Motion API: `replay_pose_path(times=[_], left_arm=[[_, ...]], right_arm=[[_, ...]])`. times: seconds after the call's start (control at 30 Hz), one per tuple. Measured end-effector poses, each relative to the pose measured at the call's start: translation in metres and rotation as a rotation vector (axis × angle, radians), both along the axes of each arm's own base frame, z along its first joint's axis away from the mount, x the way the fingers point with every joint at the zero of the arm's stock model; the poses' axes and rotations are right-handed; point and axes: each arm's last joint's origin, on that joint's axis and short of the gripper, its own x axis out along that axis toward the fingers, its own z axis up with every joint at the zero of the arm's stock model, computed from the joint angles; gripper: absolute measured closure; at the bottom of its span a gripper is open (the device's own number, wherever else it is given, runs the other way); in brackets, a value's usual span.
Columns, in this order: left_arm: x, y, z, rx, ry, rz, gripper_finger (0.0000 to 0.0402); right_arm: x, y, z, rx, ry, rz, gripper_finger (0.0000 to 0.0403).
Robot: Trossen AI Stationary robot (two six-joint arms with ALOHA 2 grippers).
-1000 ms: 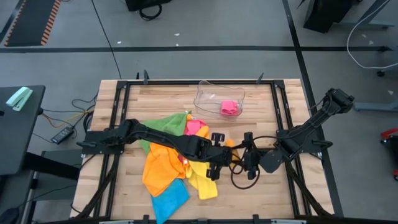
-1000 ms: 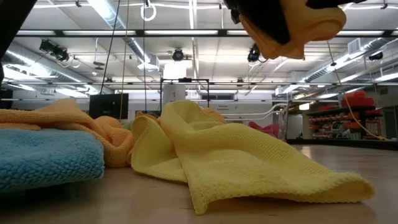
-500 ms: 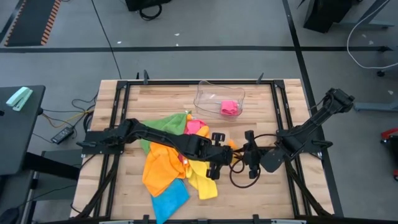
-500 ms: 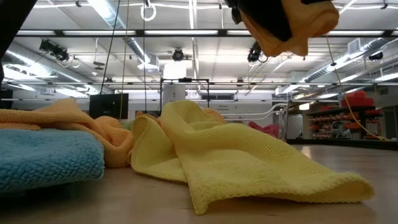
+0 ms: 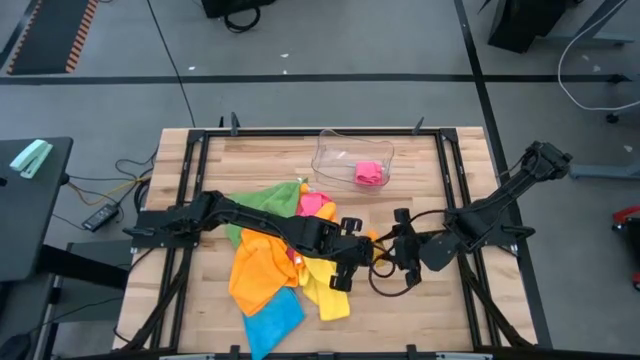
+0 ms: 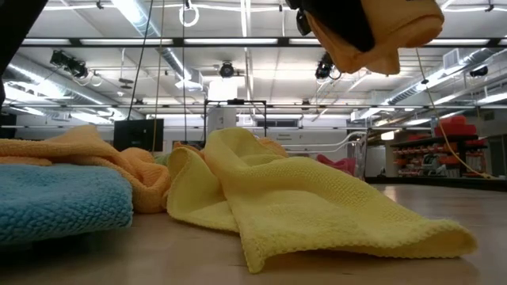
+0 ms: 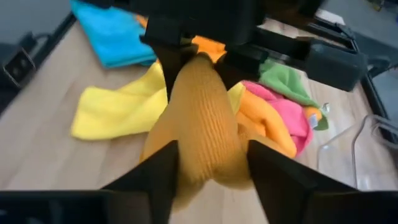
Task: Fold microfiber towels
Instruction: Fold the right orange microfiber cloth
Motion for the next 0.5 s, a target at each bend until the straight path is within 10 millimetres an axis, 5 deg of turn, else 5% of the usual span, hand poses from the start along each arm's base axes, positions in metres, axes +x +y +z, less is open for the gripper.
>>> replay_pose_path(times=[0.27,0.5], left_arm=[[0.000,0.000,0.003,-0.016,-0.018,0.016,0.0348],[0.000,0.000,0.005,-0.014,-0.030,0.009,0.0356]], right_arm=[[0.003,0.002,-0.008,0.082,-0.040,-0.029,0.0096],[0.003,0.002,-0.040,0.129,-0.119,-0.020,0.0072]])
